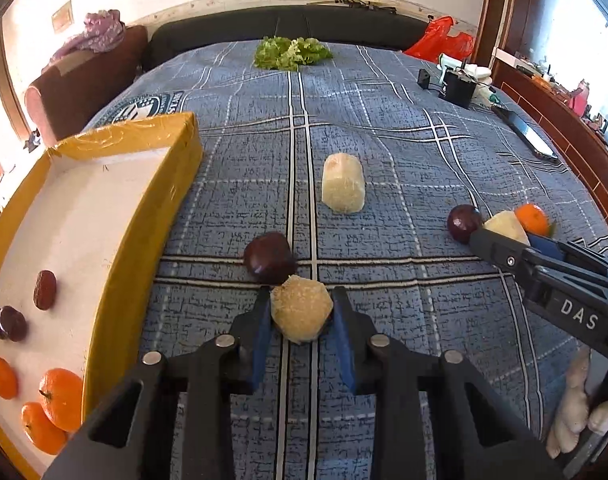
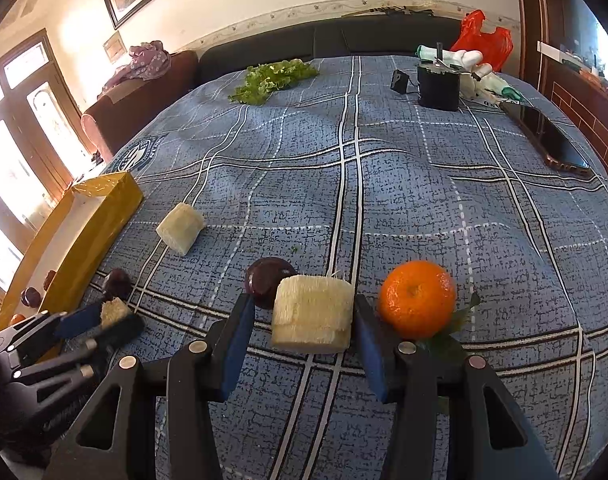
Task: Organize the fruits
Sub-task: 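Close the left gripper on the pale chunk while the right gripper grasps the white block, then carry both pieces over the tray and open both grippers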
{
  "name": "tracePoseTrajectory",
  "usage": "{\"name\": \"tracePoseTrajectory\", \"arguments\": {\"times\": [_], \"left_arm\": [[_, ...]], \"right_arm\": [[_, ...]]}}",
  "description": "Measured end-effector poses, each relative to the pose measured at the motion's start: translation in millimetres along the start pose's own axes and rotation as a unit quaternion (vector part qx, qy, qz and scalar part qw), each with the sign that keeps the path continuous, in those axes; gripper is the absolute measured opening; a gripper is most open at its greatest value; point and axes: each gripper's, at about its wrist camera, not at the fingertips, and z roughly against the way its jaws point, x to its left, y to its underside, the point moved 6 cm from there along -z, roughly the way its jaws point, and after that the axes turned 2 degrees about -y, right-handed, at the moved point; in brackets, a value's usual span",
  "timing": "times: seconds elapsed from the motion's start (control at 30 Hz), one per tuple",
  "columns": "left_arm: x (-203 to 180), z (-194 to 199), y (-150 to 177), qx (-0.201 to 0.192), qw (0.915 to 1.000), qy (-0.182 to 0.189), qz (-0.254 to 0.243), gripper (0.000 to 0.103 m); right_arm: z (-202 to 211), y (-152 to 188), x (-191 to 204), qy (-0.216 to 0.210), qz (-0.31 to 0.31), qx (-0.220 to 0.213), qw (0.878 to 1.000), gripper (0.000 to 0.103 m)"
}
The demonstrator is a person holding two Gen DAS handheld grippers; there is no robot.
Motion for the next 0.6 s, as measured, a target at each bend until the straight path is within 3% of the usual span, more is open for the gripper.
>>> {"name": "tracePoseTrajectory", "arguments": {"times": [0.3, 0.6], "left_arm": [[17, 46, 5, -0.030, 0.9991, 0.008, 0.027, 0.028], [90, 108, 20, -0.072, 0.9902, 0.010, 0.119, 0.028]], "right_arm": [[7, 0, 0, 0.004, -0.008, -0.006, 1.000, 0.043], [60, 2, 39, -0.008, 0.029, -0.040, 0.999, 0.043]]}}
